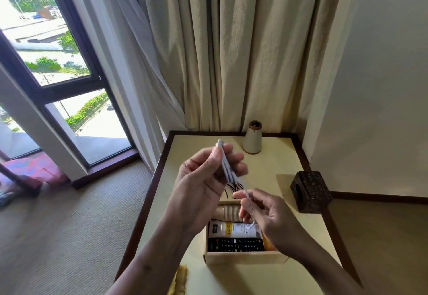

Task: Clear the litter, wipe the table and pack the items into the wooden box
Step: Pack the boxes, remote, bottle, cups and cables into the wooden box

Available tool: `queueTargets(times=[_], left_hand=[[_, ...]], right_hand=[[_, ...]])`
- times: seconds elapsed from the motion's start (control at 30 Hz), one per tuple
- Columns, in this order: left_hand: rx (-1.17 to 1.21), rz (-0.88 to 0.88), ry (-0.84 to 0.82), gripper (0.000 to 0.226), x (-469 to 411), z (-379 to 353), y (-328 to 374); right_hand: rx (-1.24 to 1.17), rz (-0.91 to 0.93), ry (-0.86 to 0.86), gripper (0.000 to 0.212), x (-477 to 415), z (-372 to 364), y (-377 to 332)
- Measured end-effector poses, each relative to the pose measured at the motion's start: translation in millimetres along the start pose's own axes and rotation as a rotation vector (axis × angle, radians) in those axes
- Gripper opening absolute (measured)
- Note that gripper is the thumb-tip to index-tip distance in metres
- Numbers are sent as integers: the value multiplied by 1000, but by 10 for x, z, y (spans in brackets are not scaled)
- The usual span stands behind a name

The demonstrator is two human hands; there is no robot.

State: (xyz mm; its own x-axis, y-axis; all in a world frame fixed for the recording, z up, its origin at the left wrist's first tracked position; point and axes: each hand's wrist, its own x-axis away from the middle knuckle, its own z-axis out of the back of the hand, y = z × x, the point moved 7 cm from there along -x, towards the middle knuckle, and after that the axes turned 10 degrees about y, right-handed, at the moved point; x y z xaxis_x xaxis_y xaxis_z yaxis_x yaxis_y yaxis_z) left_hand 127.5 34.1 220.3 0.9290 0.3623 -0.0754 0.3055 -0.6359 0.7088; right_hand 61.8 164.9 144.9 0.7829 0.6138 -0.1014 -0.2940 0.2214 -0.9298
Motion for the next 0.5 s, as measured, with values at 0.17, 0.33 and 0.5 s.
queueTargets(times=[0.17,0.33,0.5], left_hand=[[-1068,-524,61,14,-93,-112,137],[-1387,-200,-168,28,-230,177,-93],[-883,190,-303,35,-27,270,-306]], right_hand=[[219,179,-80,31,87,-189,-233],[200,330,118,26,42,234,-523],[231,580,306,17,40,494,-719]])
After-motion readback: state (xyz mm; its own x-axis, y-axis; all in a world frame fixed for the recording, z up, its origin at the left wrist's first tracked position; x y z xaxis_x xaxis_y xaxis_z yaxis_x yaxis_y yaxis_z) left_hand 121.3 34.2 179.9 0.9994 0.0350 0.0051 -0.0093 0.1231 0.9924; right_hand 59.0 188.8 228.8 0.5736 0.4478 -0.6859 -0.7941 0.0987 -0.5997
